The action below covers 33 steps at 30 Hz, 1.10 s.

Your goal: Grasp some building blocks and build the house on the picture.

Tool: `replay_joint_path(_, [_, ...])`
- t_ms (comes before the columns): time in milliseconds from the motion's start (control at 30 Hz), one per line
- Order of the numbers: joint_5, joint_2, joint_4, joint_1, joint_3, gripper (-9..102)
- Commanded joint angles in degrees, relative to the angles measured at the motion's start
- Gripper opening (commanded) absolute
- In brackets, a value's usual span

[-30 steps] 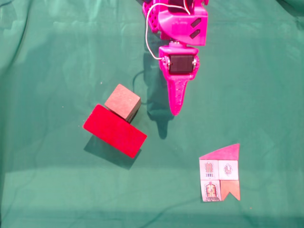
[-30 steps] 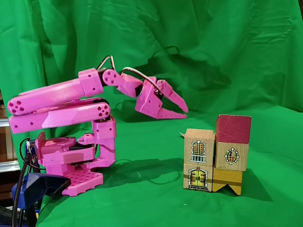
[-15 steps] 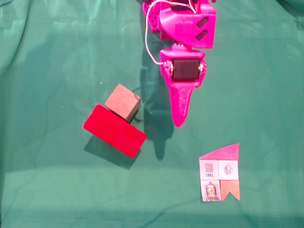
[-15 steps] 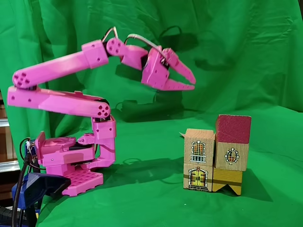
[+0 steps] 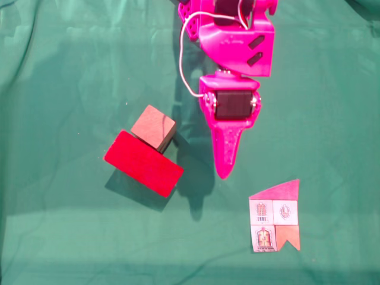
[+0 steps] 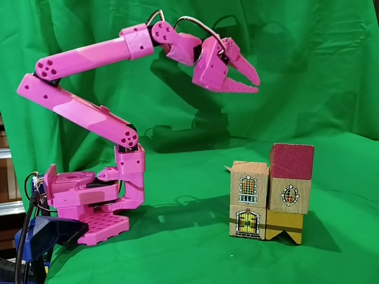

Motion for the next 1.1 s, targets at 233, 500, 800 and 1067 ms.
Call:
replay_joint_path(233, [-0.35,-11.16,-0.7,5.54,-11.43,1])
replay_joint_path(500, [-0.35,-21.18,-0.79,10.28,-19.16,1])
replay_joint_path(800, [-0.35,-32.61,-0.79,13.54,-27.6,1])
replay_joint_path(1067, [-0.35,-40.25,-0.79,14.85,-32.17,1])
